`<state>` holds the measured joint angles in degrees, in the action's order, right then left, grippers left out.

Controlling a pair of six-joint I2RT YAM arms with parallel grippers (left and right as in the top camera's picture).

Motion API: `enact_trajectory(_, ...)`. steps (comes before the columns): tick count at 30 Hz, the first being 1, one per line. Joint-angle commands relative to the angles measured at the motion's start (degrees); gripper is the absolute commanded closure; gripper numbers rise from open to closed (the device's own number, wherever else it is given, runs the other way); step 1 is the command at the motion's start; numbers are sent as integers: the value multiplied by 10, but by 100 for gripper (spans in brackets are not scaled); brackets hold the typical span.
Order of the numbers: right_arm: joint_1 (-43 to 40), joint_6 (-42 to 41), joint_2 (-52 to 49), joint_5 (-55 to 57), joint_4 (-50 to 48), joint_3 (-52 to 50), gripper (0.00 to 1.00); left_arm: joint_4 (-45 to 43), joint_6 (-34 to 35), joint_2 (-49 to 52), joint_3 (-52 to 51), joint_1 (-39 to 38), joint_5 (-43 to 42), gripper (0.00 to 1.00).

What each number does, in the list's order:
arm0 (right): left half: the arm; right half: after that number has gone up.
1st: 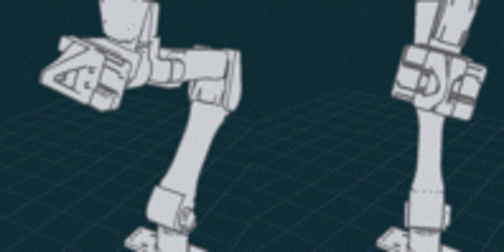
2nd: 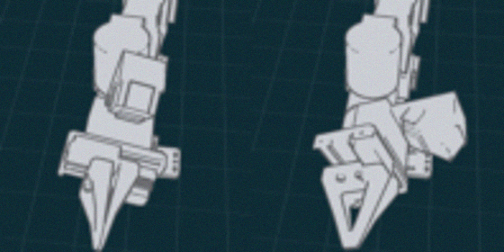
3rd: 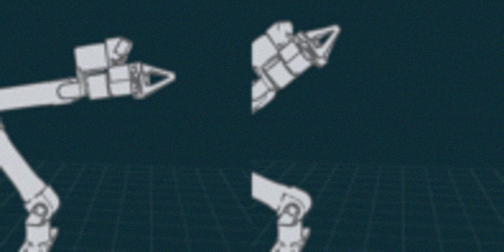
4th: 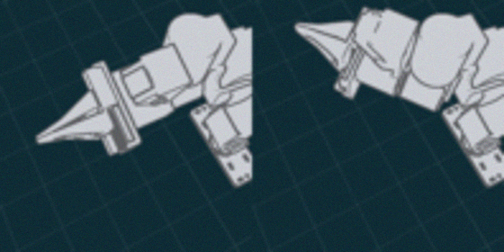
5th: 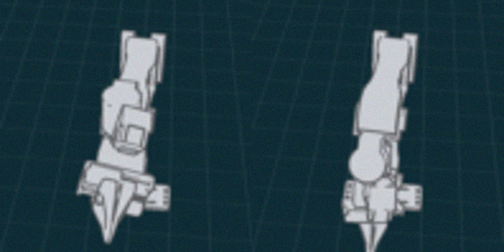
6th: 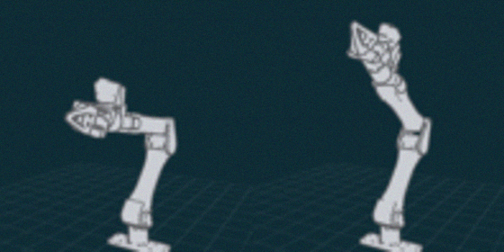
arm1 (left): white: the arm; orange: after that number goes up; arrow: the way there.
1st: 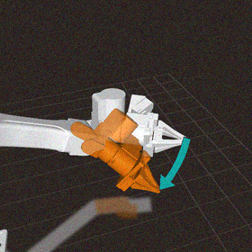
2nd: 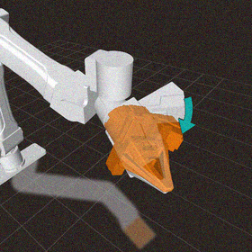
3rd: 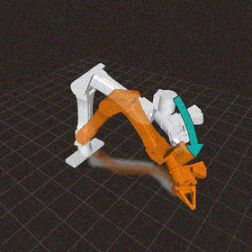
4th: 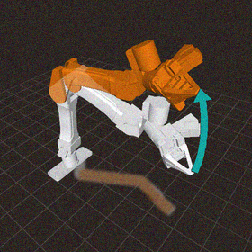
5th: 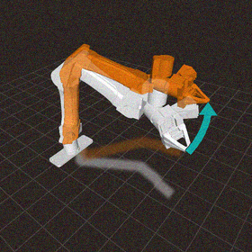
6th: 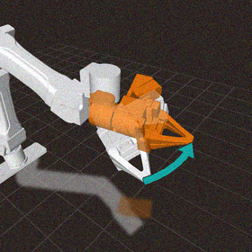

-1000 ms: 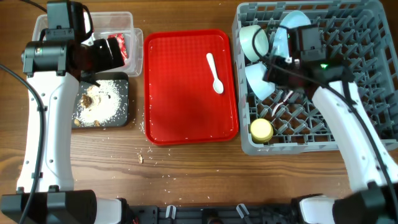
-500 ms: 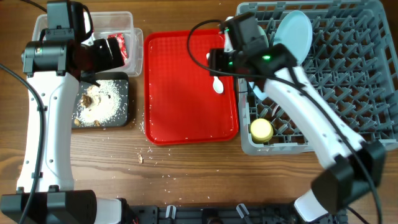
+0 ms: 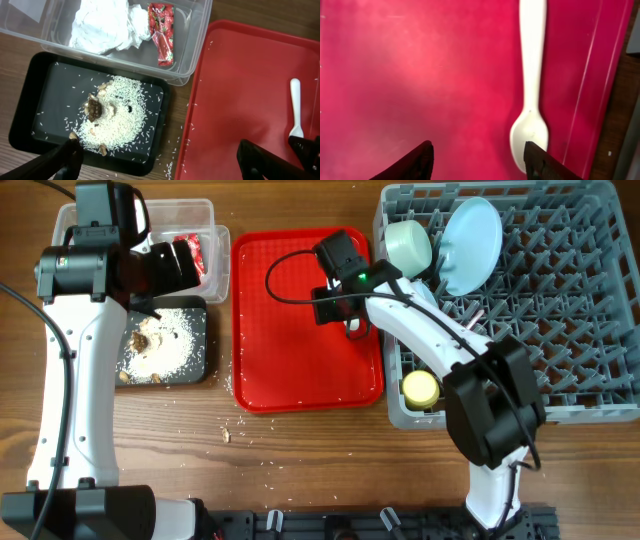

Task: Sort waste into correct bins and load items into the dishwasher rack
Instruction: 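Move right gripper back to the white spoon and grasp it, then carry the white spoon into the rack and release it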

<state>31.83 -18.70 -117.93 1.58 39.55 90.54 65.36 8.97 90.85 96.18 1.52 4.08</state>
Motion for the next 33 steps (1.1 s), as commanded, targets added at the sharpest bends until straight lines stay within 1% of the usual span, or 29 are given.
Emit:
enact_trajectory(1,0,7,-19,37,-14,10,40,-2,7,0,5,2,5,0)
enact_trajectory(6,0,3,-23,41,-21,9,42,-2,7,0,5,2,5,0)
enact_trajectory(8,0,-10,-37,49,-19,9,44,-2,7,0,5,2,5,0)
enact_trajectory(13,-4,-9,-88,50,-25,9,49,-2,7,0,5,2,5,0)
enact_trajectory(17,-14,-9,-97,55,-40,9,50,-2,7,0,5,2,5,0)
enact_trajectory(19,-18,-8,-97,62,-45,9,53,-2,7,0,5,2,5,0)
enact_trajectory(22,-18,18,-92,62,-45,16,55,-2,7,0,5,2,5,0)
enact_trajectory(25,-18,23,-79,62,-45,30,55,-2,7,0,5,2,5,0)
enact_trajectory(29,-18,67,-73,70,-56,55,55,-2,7,0,5,2,5,0)
enact_trajectory(31,-20,67,-74,98,-62,55,55,-2,7,0,5,2,5,0)
enact_trajectory(33,-27,68,-80,107,-66,55,58,-2,7,0,5,2,5,0)
